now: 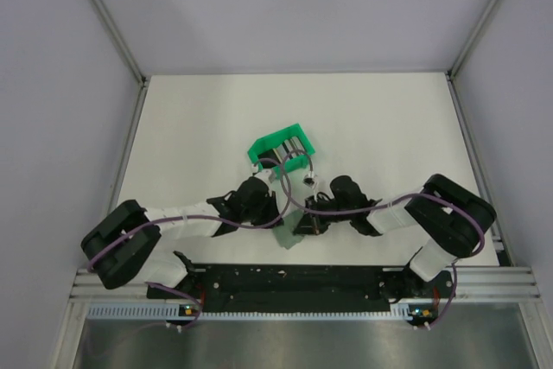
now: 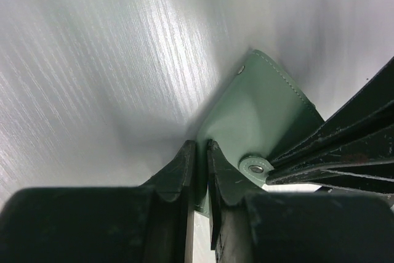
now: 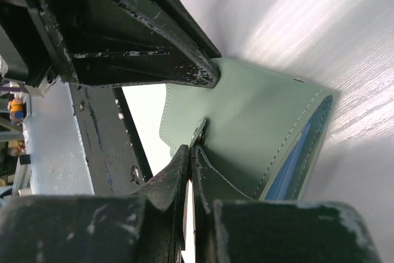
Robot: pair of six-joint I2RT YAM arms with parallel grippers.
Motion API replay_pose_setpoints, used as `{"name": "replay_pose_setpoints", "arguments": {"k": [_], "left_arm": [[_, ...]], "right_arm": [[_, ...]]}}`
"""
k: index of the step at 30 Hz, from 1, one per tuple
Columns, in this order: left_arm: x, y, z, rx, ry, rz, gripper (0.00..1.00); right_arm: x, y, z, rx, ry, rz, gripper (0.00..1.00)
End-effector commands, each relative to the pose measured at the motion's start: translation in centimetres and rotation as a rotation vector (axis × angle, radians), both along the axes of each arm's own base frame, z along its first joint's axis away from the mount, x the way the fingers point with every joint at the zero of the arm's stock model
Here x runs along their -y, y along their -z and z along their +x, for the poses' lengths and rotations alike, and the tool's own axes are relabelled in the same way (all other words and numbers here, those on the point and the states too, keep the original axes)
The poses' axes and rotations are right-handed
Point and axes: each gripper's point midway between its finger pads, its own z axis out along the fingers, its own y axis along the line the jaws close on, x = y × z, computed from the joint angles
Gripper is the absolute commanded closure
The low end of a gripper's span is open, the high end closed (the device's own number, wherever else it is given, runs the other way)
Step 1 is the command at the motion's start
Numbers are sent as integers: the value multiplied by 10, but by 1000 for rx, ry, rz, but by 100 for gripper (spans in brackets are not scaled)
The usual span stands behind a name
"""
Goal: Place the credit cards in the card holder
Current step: Open the card holder at the center of the board.
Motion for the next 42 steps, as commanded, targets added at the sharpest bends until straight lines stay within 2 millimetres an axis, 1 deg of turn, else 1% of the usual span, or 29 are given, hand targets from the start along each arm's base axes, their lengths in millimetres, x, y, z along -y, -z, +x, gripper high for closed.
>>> {"name": "replay_pose_setpoints", "arguments": {"k": [1, 9, 12, 14, 16, 18, 20, 21, 23, 24, 25, 26, 28, 31, 33, 35, 37, 38, 40, 41, 42], "left_arm": [[-31, 32, 6, -32, -134, 150, 100], [-33, 31, 12, -26, -170, 153, 100], [-33, 30, 11, -25, -160, 149, 100], [-39, 32, 7, -35, -164, 175, 100], [-45, 30, 7, -23, -184, 181, 100], [-50, 28, 7, -10, -197, 178, 98], [-52, 25, 7, 3, -213, 170, 98], [-54, 25, 8, 6, -218, 170, 97], [-53, 22, 9, 13, -224, 164, 96], [-53, 21, 10, 16, -226, 162, 96], [-52, 21, 10, 16, -222, 163, 96], [-52, 21, 10, 18, -223, 164, 96], [-52, 21, 11, 17, -224, 166, 95], [-50, 19, 12, 21, -224, 159, 95], [-52, 19, 12, 19, -225, 164, 94], [-53, 16, 11, 24, -225, 162, 93], [-53, 11, 10, 28, -224, 145, 89], [-52, 7, 10, 34, -226, 132, 85], [-52, -2, 10, 46, -231, 106, 73], [-52, -7, 10, 55, -232, 95, 63], [-52, -11, 10, 60, -235, 87, 55]], "right_arm": [[-9, -25, -44, 20, -206, 144, 100], [-7, -25, -60, 7, -271, 172, 100], [-4, -18, -56, 12, -236, 137, 100], [-2, -22, -57, 25, -228, 150, 100], [5, -16, -60, 16, -223, 110, 100], [13, -8, -63, -2, -220, 54, 95], [21, -1, -70, -40, -225, 9, 83], [25, 1, -75, -69, -237, -3, 78], [30, 0, -86, -109, -270, 4, 74], [32, 3, -85, -116, -254, -17, 73], [34, 3, -90, -125, -270, -17, 73], [35, 2, -94, -138, -294, -11, 70], [38, 8, -96, -170, -289, -56, 66], [42, 20, -87, -178, -240, -148, 66], [43, 21, -80, -161, -196, -183, 66], [40, 14, -66, -129, -116, -185, 65], [36, 0, -50, -96, -14, -168, 65], [33, -10, -43, -78, 31, -148, 63], [35, -20, -23, -63, 182, -153, 60], [37, -25, -15, -66, 256, -150, 59], [38, -29, -8, -69, 312, -141, 57]]}}
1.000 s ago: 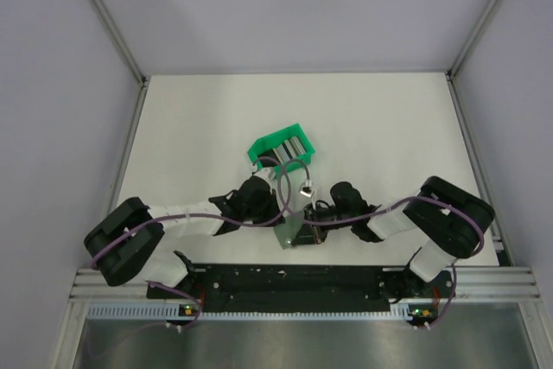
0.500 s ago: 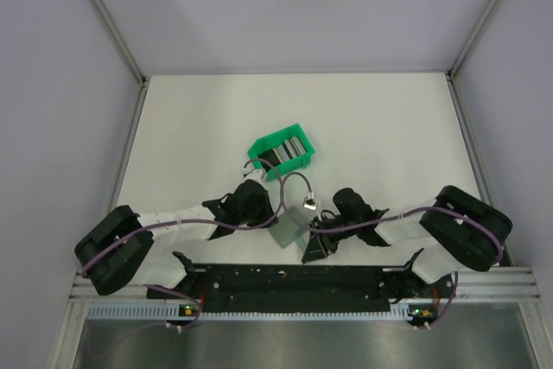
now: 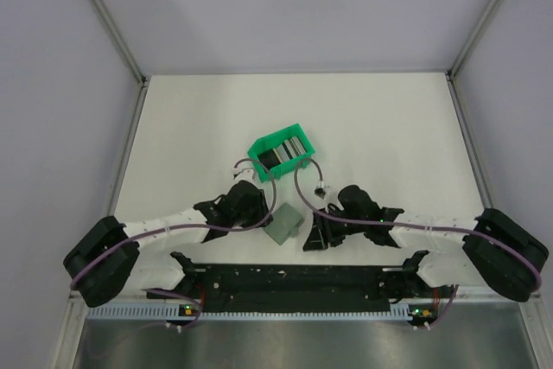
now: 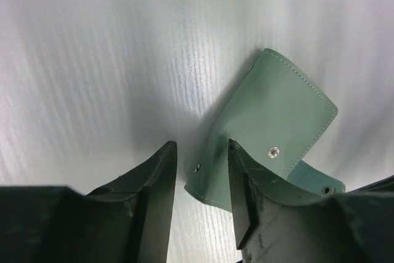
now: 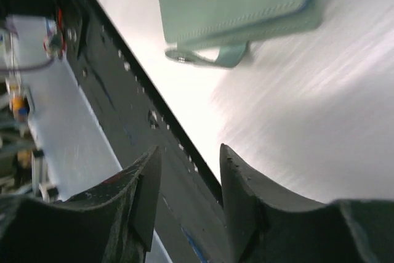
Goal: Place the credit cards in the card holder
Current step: Open the card holder at the center of the board.
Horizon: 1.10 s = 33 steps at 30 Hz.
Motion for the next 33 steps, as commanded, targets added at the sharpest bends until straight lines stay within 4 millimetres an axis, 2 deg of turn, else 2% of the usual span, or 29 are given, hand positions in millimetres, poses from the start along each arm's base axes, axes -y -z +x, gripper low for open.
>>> {"name": "replay_pose_setpoints", "arguments": {"k": [1, 5, 9, 11, 14, 18, 21, 27, 29, 33], "left_arm": [[-16, -11, -1, 26, -35, 26, 50], [-18, -30, -2, 44, -39, 11, 35], [-19, -37, 3, 73, -26, 28, 32], [-13, -39, 6, 86, 13, 31, 32], [-5, -36, 7, 68, 55, 33, 42], [-1, -26, 4, 32, 75, 39, 60], [0, -18, -1, 7, 85, 35, 68], [1, -5, -12, -63, 91, 31, 91], [-2, 2, -16, -97, 69, 40, 97], [-9, 11, -24, -139, 16, 22, 100]], "right_arm": [[0, -26, 50, 63, 337, -7, 53], [3, -35, 79, 53, 522, -54, 48], [-2, -27, 91, -41, 623, -137, 45], [-16, -28, 93, -91, 614, -117, 43], [-28, -23, 96, -141, 609, -134, 43], [-31, -15, 102, -161, 638, -185, 43], [-34, -15, 106, -157, 636, -198, 43], [-58, -12, 110, -178, 551, -181, 43], [-64, -14, 115, -163, 541, -168, 43], [-67, -24, 130, -103, 508, -167, 44]]}}
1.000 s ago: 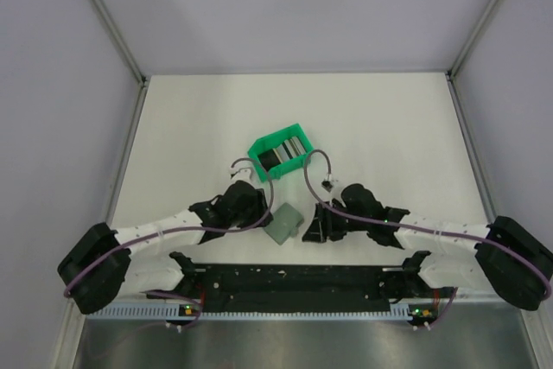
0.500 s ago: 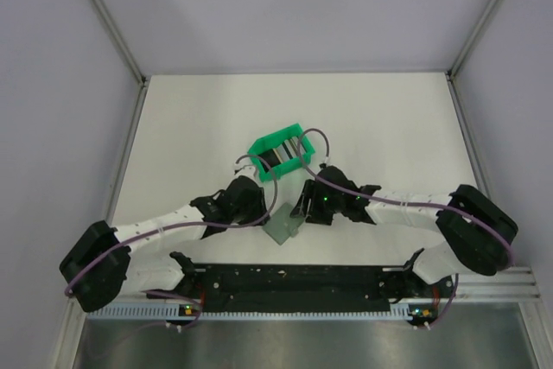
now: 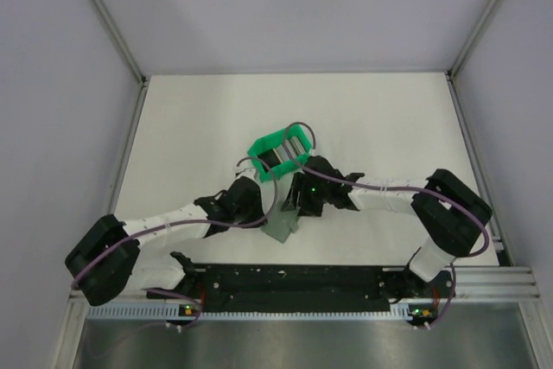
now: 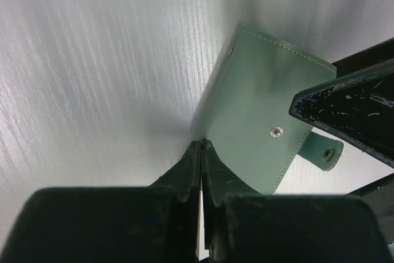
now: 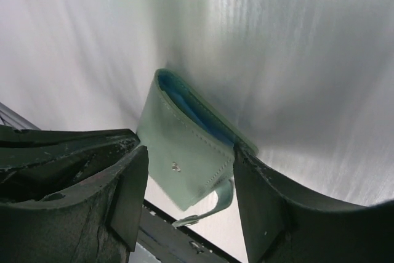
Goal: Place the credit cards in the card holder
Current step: Open the card holder at the center of the board, then move the storage box to the center of the board.
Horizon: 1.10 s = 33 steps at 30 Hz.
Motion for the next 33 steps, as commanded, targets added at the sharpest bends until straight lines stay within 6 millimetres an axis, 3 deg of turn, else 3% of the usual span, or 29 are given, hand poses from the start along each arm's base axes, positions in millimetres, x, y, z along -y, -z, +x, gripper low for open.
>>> {"name": "replay_pose_setpoints", "arguments": {"k": [1, 4, 7, 11, 15, 18, 22, 26, 33], "left_arm": [[-4, 12, -16, -78, -53, -33, 100], [-6, -1, -13, -56, -82, -49, 97], [-11, -25, -1, 13, -104, -28, 90], [-19, -57, 19, 106, -145, 16, 73], [-29, -73, 33, 140, -177, 62, 48], [-35, -81, 41, 150, -199, 64, 31], [-44, -85, 49, 154, -223, 60, 14], [-55, -85, 54, 145, -245, 62, 7], [-68, -85, 59, 132, -284, 52, 2]], "right_arm": [[-19, -31, 24, 111, -75, 50, 44], [-6, -53, 41, 184, -90, 32, 44], [19, -82, 62, 290, -68, -40, 43], [48, -110, 96, 401, -26, -132, 33], [64, -123, 137, 444, -21, -221, 31], [72, -125, 166, 450, -14, -277, 31], [75, -124, 189, 464, -44, -324, 29], [66, -119, 199, 437, -86, -288, 29], [59, -91, 214, 400, -113, -319, 29]]}}
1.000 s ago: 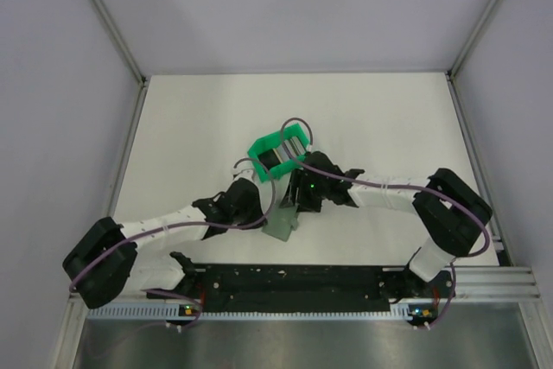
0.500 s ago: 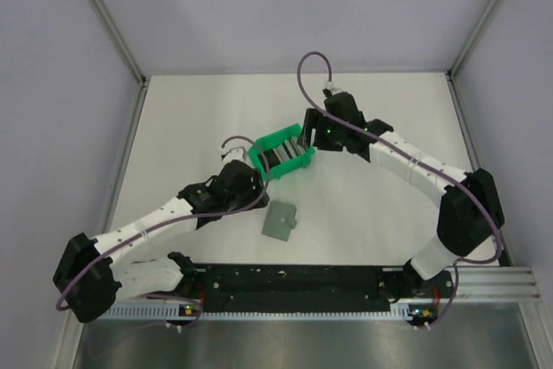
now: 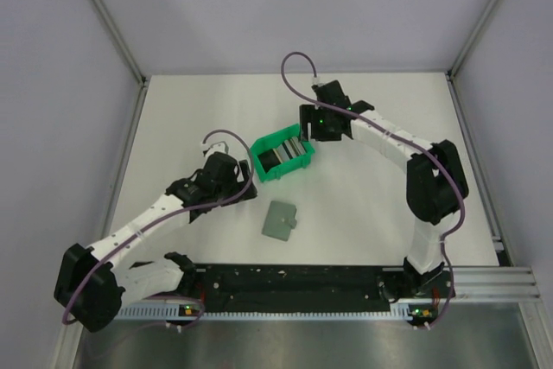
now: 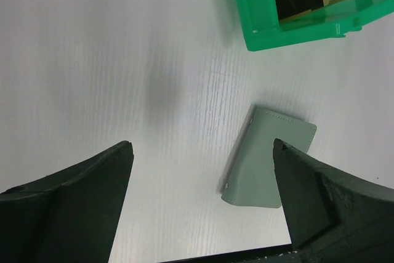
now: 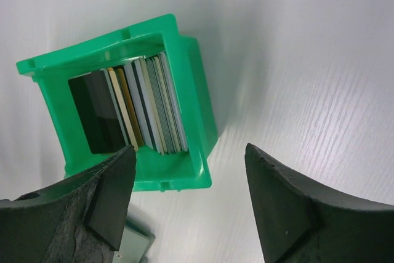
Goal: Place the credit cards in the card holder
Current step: Move the storage box to the center of the board.
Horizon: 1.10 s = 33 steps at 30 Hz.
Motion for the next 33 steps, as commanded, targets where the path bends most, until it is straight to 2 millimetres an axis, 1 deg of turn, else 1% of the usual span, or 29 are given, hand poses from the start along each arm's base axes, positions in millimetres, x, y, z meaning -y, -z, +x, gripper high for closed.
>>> {"name": "replay_pose_setpoints", "arguments": {"k": [1, 4, 5, 6, 8, 9, 11, 13, 17, 19, 21, 22, 24, 26, 27, 30, 33], "left_arm": [[-4, -15, 5, 29, -1, -23, 2], [-6, -17, 7, 33, -8, -26, 2], [-6, -19, 8, 37, -6, -28, 2], [-7, -20, 9, 38, -9, -26, 2], [-8, -21, 9, 41, -8, -26, 2], [-8, -21, 9, 40, -10, -25, 2], [-8, -20, 10, 39, -10, -26, 2], [-8, -19, 9, 37, -8, -30, 2], [-6, -17, 9, 35, -2, -36, 2], [-6, -16, 9, 33, 0, -36, 2], [-6, -15, 7, 31, 4, -33, 2], [-6, -16, 8, 32, 6, -37, 2], [-5, -15, 8, 31, 8, -39, 2], [-4, -15, 7, 31, 15, -40, 2], [-3, -15, 7, 32, 21, -43, 2], [-2, -14, 7, 30, 28, -46, 2], [0, -13, 7, 30, 38, -54, 2]], "right_arm": [[-5, -3, 17, 26, -22, -10, 29], [-2, 8, 22, 21, -7, -42, 30], [2, 10, 24, 30, 2, -64, 30], [4, 12, 23, 29, 0, -77, 31], [13, 18, 23, 35, 0, -116, 39], [15, 21, 22, 35, -5, -133, 42], [22, 26, 17, 31, -13, -161, 50], [27, 26, 13, 41, -38, -180, 56], [32, 36, 5, 27, -78, -204, 63], [31, 38, 2, 20, -99, -203, 75], [37, 41, -3, 18, -105, -223, 79], [40, 40, -5, 23, -107, -234, 83], [50, 40, -9, 32, -105, -269, 84], [59, 40, -16, 40, -130, -301, 93], [63, 39, -20, 47, -143, -315, 95], [81, 36, -34, 60, -166, -358, 100], [96, 38, -49, 63, -205, -384, 100]]}}
